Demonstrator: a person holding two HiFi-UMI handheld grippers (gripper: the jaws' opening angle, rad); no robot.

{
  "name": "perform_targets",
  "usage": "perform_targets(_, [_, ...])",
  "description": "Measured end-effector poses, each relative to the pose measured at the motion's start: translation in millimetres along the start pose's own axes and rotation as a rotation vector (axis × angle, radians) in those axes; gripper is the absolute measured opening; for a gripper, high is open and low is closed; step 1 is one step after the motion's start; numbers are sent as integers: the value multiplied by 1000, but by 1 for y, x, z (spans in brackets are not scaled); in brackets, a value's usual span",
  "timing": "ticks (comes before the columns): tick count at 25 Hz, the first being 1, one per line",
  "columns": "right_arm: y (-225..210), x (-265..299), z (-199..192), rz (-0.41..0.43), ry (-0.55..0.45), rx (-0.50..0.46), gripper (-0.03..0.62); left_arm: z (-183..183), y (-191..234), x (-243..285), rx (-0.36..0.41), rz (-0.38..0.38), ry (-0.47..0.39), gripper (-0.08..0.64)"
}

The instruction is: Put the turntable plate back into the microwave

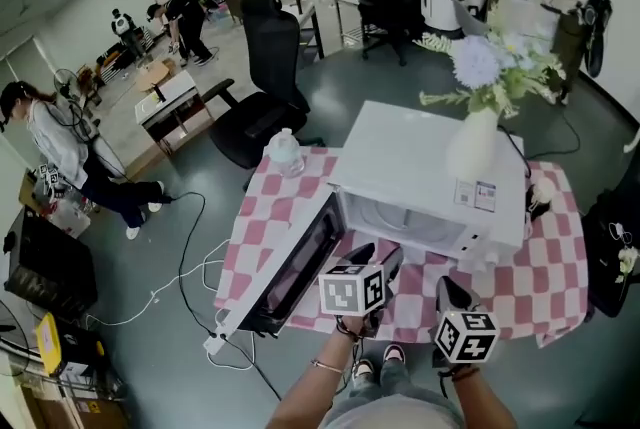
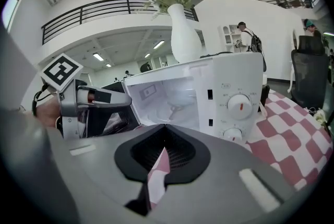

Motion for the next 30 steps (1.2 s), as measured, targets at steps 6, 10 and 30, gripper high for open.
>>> perform_targets(6, [6, -3, 29, 17, -60, -40, 9, 12, -10, -36, 84, 18, -111, 207])
perform_targets(10, [4, -3, 46, 25, -105, -56, 9, 20, -12, -53, 127, 46, -177, 112])
perform_targets(30, [-7, -11, 87, -32, -243, -74, 9, 41, -9, -82, 207, 99, -339, -3])
Point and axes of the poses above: the fingertips, and each gripper's own axes: x forward along the fingers, y to its left, z out of its top, the point moved 10 cm from there along -x, backward along the fingers, and after that the axes turned 15 degrees about -x, right-handed, at the moved point
